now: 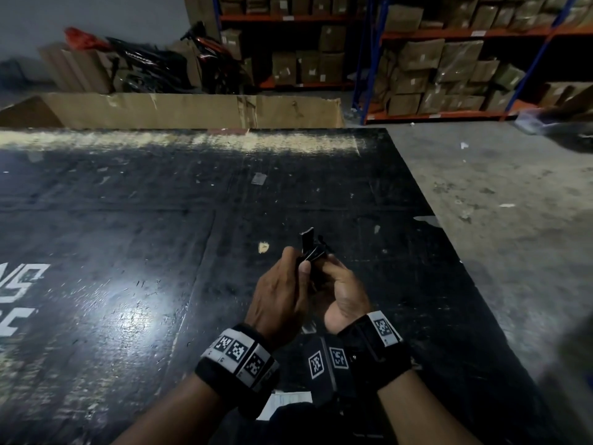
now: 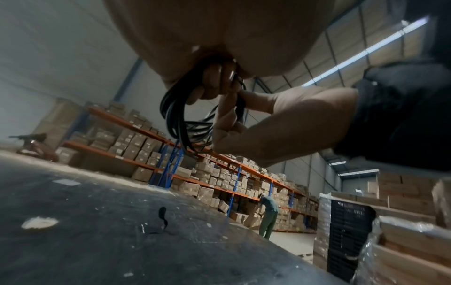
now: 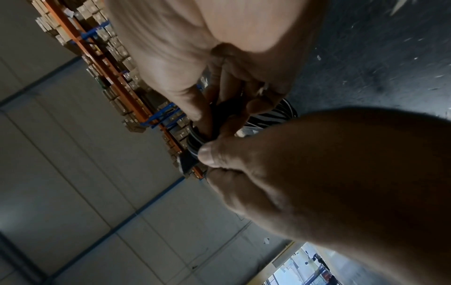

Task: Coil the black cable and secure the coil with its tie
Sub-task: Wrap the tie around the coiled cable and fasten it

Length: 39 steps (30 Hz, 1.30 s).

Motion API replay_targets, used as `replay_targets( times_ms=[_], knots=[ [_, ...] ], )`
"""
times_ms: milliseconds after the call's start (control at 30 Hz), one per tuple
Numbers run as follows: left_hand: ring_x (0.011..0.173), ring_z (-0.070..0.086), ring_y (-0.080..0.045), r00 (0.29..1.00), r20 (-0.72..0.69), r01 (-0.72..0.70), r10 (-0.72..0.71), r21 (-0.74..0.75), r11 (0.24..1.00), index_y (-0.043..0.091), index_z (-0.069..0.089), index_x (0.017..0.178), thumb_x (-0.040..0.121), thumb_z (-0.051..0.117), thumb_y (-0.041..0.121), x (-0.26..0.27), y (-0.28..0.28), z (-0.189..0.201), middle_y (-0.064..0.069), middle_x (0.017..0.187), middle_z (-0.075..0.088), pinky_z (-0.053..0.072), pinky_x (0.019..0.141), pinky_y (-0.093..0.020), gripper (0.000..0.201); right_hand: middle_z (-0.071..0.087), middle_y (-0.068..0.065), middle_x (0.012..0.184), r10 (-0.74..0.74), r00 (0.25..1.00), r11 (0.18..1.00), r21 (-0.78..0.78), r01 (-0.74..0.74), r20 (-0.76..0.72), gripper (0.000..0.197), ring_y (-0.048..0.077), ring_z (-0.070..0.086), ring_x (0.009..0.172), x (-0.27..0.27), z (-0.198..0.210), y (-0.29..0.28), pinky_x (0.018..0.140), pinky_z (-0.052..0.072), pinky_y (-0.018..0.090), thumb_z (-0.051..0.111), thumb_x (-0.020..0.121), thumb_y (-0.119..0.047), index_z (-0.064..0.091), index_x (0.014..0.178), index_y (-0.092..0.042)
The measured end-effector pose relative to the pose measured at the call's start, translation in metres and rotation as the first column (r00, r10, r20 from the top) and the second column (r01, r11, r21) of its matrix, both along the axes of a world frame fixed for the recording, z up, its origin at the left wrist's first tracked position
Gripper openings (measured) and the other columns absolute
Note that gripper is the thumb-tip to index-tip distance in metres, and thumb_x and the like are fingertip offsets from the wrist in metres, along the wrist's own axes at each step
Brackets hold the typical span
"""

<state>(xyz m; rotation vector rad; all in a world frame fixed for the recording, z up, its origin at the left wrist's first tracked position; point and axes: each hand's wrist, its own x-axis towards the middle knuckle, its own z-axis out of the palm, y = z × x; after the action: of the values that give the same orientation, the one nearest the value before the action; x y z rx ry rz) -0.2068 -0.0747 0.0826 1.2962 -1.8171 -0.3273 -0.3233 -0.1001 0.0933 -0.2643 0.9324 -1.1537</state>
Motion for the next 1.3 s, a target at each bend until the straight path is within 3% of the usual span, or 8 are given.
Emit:
replay_targets(
  times_ms=[233, 467, 633, 800, 967, 1100, 1233, 1300],
  knots=[
    [0.074, 0.071, -0.008, 0.991, -0.109, 0.081, -0.076, 0.048, 0.996, 0.02, 0.04, 0.139, 0.109, 0.041, 0.026, 0.0, 0.0, 0.011, 0.005, 0.09, 0.071, 0.059, 0.064, -0.033, 0.03, 0.069, 0.013, 0.093, 0.037, 0.999, 0.995, -0.091, -0.035, 0.024, 0.024, 0.021, 0.067, 0.08, -0.011, -0.003, -0.002, 0.076, 0.049, 0.033, 0.067, 0.084, -0.005, 0.062, 0.106, -0.012],
    [0.095, 0.071, 0.001, 0.982, -0.181, 0.054, -0.05, 0.016, 0.998, 0.02, 0.054, 0.141, 0.108, 0.042, 0.021, 0.003, -0.001, 0.011, 0.01, 0.109, 0.072, 0.053, 0.078, -0.013, 0.035, 0.071, 0.006, 0.076, -0.021, 0.977, 0.964, -0.263, -0.036, -0.211, 0.015, 0.016, 0.069, 0.066, -0.01, 0.01, 0.006, 0.058, 0.055, 0.023, 0.067, 0.087, 0.003, 0.063, 0.084, -0.011],
    [0.098, 0.066, 0.012, 0.991, -0.13, 0.021, -0.011, 0.07, 0.997, 0.026, 0.054, 0.141, 0.108, 0.043, 0.023, 0.009, -0.001, 0.009, 0.015, 0.112, 0.071, 0.047, 0.079, -0.005, 0.034, 0.074, -0.004, 0.081, -0.261, 0.652, 0.817, -0.523, -0.244, -0.712, 0.016, 0.003, 0.072, 0.075, -0.018, 0.007, 0.015, 0.068, 0.056, 0.016, 0.077, 0.08, 0.0, 0.069, 0.09, -0.01],
    [0.093, 0.068, 0.011, 0.995, -0.103, 0.029, -0.02, 0.092, 0.995, 0.027, 0.056, 0.14, 0.108, 0.044, 0.024, 0.014, -0.001, 0.005, 0.018, 0.104, 0.071, 0.05, 0.075, -0.008, 0.033, 0.069, -0.007, 0.085, -0.608, 0.249, 0.596, -0.641, -0.484, -0.754, 0.015, 0.005, 0.065, 0.072, -0.026, 0.003, 0.018, 0.067, 0.055, 0.021, 0.073, 0.081, -0.01, 0.069, 0.094, -0.017],
    [0.097, 0.069, 0.004, 0.994, -0.109, 0.048, -0.033, 0.136, 0.99, 0.032, 0.057, 0.138, 0.107, 0.041, 0.033, 0.022, -0.001, 0.004, 0.017, 0.106, 0.072, 0.055, 0.08, -0.018, 0.035, 0.066, -0.005, 0.085, -0.64, 0.252, 0.476, -0.632, -0.612, -0.726, 0.004, 0.008, 0.063, 0.075, -0.042, 0.012, 0.01, 0.067, 0.055, 0.028, 0.072, 0.085, -0.011, 0.069, 0.086, -0.013],
    [0.103, 0.068, 0.0, 0.978, -0.205, 0.07, -0.032, 0.182, 0.981, 0.027, 0.061, 0.136, 0.11, 0.041, 0.027, 0.026, -0.002, 0.006, 0.013, 0.112, 0.073, 0.051, 0.084, -0.016, 0.032, 0.059, -0.011, 0.091, -0.633, 0.143, 0.502, -0.544, -0.673, -0.761, 0.018, 0.012, 0.06, 0.079, -0.046, 0.016, 0.01, 0.07, 0.052, 0.036, 0.066, 0.075, -0.019, 0.061, 0.092, -0.021],
    [0.076, 0.062, 0.009, 0.946, -0.323, 0.081, -0.003, 0.229, 0.97, 0.018, 0.065, 0.131, 0.11, 0.043, 0.021, 0.026, -0.008, 0.007, 0.024, 0.08, 0.067, 0.042, 0.068, -0.011, 0.03, 0.06, -0.006, 0.09, -0.682, 0.074, 0.454, -0.5, -0.737, -0.728, 0.027, 0.015, 0.058, 0.083, -0.042, 0.008, 0.016, 0.074, 0.045, 0.034, 0.072, 0.067, -0.025, 0.063, 0.092, -0.017],
    [0.064, 0.054, 0.004, 0.93, -0.368, 0.11, -0.015, 0.24, 0.965, 0.016, 0.065, 0.131, 0.11, 0.043, 0.022, 0.024, -0.01, 0.007, 0.008, 0.082, 0.06, 0.038, 0.063, -0.013, 0.031, 0.062, -0.001, 0.089, -0.716, 0.011, 0.461, -0.484, -0.744, -0.698, 0.029, 0.02, 0.059, 0.083, -0.035, -0.001, 0.016, 0.072, 0.043, 0.036, 0.075, 0.065, -0.025, 0.066, 0.091, -0.015]
  ],
)
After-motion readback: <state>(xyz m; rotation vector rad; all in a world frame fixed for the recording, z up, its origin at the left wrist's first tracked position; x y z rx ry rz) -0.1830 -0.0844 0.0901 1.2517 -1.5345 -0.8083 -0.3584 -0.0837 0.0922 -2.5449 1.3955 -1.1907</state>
